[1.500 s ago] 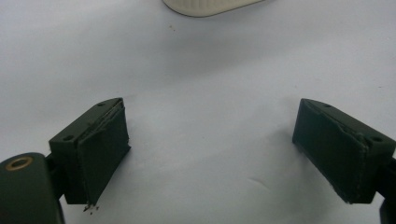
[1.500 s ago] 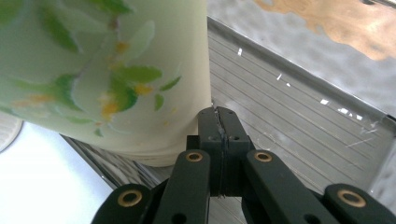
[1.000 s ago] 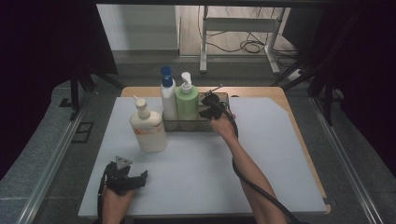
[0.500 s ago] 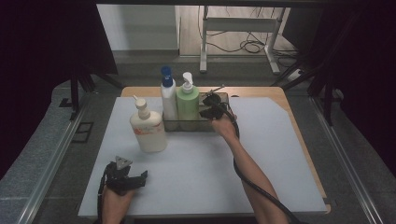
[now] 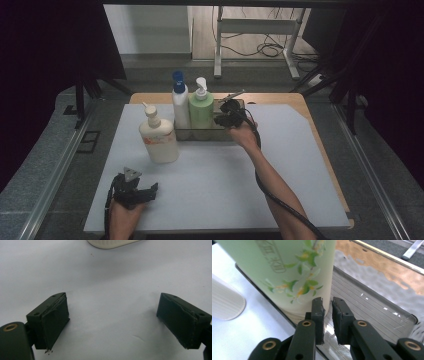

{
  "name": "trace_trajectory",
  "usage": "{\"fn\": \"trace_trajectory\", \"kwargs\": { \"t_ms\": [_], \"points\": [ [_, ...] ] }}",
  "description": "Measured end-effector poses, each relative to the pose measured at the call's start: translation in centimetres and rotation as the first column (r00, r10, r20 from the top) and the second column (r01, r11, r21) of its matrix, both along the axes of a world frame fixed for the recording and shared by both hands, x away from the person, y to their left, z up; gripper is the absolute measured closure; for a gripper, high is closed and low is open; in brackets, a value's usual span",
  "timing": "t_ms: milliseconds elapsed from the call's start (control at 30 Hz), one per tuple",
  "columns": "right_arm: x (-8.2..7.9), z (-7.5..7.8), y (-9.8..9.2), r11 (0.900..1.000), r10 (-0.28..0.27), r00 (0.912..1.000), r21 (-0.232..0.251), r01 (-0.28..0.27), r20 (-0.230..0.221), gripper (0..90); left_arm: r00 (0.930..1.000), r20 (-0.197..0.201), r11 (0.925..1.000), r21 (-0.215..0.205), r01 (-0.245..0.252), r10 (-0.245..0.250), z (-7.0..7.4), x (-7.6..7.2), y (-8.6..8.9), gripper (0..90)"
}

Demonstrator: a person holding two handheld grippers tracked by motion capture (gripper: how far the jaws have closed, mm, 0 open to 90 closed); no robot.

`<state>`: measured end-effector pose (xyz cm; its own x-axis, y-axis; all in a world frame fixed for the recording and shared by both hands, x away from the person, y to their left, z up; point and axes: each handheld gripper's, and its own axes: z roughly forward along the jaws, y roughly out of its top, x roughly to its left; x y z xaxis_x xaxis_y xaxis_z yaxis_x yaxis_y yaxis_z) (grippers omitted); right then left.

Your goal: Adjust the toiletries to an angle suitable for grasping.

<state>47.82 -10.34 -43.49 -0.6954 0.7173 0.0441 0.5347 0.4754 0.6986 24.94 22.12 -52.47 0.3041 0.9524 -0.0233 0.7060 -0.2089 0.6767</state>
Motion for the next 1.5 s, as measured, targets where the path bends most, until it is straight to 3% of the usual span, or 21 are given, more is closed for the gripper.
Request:
{"fn": "trace_trajectory", "kwargs": {
  "t_ms": [767, 1133, 1300, 1500],
  "points": [
    [-3.1, 1.8, -2.0, 0.997, 0.070, 0.9960, 0.021, -0.071, 0.056, 29.6, 1.0000, 0.000, 1.0000, -0.002, -0.001, 0.001, 0.0, 0.0, 0.0, 10.0],
    [-5.4, 2.6, -3.3, 0.995, 0.099, 0.9918, 0.012, -0.100, 0.082, 14.7, 1.0000, 0.000, 1.0000, -0.001, -0.001, 0.001, 0.0, 0.0, 0.0, 10.0],
    [-6.6, 2.7, -4.0, 0.993, 0.121, 0.9883, -0.006, -0.121, 0.093, 12.4, 1.0000, 0.000, 1.0000, 0.001, -0.001, 0.001, 0.0, 0.0, 0.0, 10.0],
    [-8.0, 2.5, -4.8, 0.991, 0.135, 0.9876, -0.020, -0.134, 0.080, 2.3, 1.0000, 0.001, 1.0000, 0.002, -0.001, 0.001, 0.0, 0.0, -0.1, 10.2]
  ]
}}
